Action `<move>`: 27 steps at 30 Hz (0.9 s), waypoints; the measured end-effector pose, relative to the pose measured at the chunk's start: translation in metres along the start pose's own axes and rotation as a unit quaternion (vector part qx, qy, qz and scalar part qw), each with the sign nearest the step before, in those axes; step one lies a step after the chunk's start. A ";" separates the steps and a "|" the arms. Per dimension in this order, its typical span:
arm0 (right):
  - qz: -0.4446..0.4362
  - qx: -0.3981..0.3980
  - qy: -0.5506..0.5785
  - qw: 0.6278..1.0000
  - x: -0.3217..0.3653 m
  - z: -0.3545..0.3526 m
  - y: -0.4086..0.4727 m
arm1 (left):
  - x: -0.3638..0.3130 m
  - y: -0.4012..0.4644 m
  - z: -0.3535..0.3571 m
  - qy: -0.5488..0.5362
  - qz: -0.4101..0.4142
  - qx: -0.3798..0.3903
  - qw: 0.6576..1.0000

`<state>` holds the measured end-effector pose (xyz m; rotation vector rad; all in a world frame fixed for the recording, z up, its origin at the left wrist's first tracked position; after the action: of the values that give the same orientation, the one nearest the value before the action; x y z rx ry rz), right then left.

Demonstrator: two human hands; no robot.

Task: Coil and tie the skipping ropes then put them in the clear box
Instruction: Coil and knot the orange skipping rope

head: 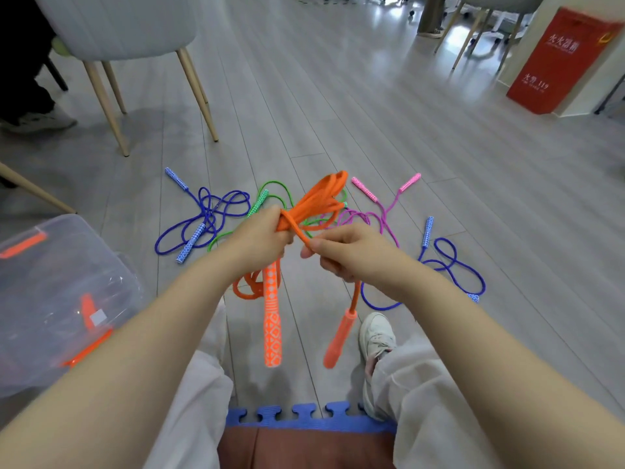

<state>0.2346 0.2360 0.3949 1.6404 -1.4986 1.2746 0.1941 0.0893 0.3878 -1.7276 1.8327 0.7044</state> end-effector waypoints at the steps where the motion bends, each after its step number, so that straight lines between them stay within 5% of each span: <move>1: 0.025 0.042 0.027 0.998 -0.009 0.003 0.000 | -0.003 -0.002 -0.005 -0.046 0.003 -0.010 0.999; 5: 0.050 0.139 -0.010 0.989 -0.032 0.001 0.001 | -0.022 -0.023 -0.001 -0.133 0.047 0.105 0.984; 9: 0.060 0.202 -0.014 0.978 -0.038 0.000 -0.008 | -0.030 -0.047 0.006 -0.059 0.124 0.225 0.964; 16: 0.096 0.195 -0.089 0.972 -0.058 -0.017 0.017 | -0.029 -0.073 0.031 0.047 0.217 0.314 0.923; 21: 0.065 0.157 -0.088 0.982 -0.054 -0.025 0.030 | -0.023 -0.066 0.038 0.075 0.250 0.274 0.926; 27: -0.050 0.011 -0.243 0.969 -0.033 -0.031 0.043 | -0.009 -0.043 0.030 0.144 0.200 0.155 0.957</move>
<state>0.1875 0.2686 0.3686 2.1212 -1.6503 0.8718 0.2378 0.1143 0.3709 -1.3204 2.3847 0.2906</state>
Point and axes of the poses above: each hand's wrist, its own y-axis towards the middle knuckle, its own z-axis out of the palm, x = y × z, the point moved 6 cm from there along y, towards the middle knuckle, and after that the axes turned 9 degrees about -x, right-handed, at the moved point
